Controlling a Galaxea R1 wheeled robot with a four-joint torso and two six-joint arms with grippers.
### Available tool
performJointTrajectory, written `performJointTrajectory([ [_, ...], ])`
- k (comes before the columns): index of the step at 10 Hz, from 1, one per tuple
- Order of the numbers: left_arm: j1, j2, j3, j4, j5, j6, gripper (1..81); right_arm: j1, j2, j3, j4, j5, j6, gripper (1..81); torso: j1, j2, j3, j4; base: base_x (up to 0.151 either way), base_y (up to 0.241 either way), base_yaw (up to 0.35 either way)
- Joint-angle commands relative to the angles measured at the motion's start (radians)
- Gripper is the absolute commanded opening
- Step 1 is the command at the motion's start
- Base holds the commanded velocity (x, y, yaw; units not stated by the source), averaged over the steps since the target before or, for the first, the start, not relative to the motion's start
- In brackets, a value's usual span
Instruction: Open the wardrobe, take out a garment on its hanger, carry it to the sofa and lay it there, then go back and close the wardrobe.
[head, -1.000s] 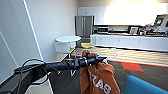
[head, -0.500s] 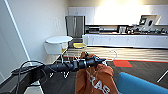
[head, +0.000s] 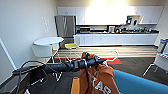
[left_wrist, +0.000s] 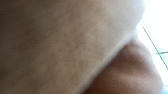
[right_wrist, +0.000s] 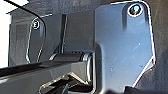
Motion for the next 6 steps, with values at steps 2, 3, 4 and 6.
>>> performJointTrajectory([
  [2,-0.197,0.01,0.028,0.012,-0.053,0.014,1.0,0.045,0.007,0.01,0.006,-0.04,-0.001,81.1,0.0,0.0,0.0,0.0,0.0,0.0,-0.251],
  [3,-0.197,0.015,0.024,0.015,-0.051,0.014,1.0,0.045,0.007,0.01,0.006,-0.04,-0.001,81.1,0.0,0.0,0.0,0.0,0.0,0.0,-0.251],
  [4,-0.197,0.02,0.023,0.019,-0.049,0.014,1.0,0.044,0.007,0.01,0.006,-0.04,-0.001,81.1,0.0,0.0,0.0,0.0,0.0,0.0,-0.251],
  [6,-0.194,0.035,0.011,0.029,-0.043,0.014,1.0,0.044,0.009,0.01,0.004,-0.04,-0.001,81.1,0.0,0.0,0.0,0.0,0.0,0.0,-0.251],
])
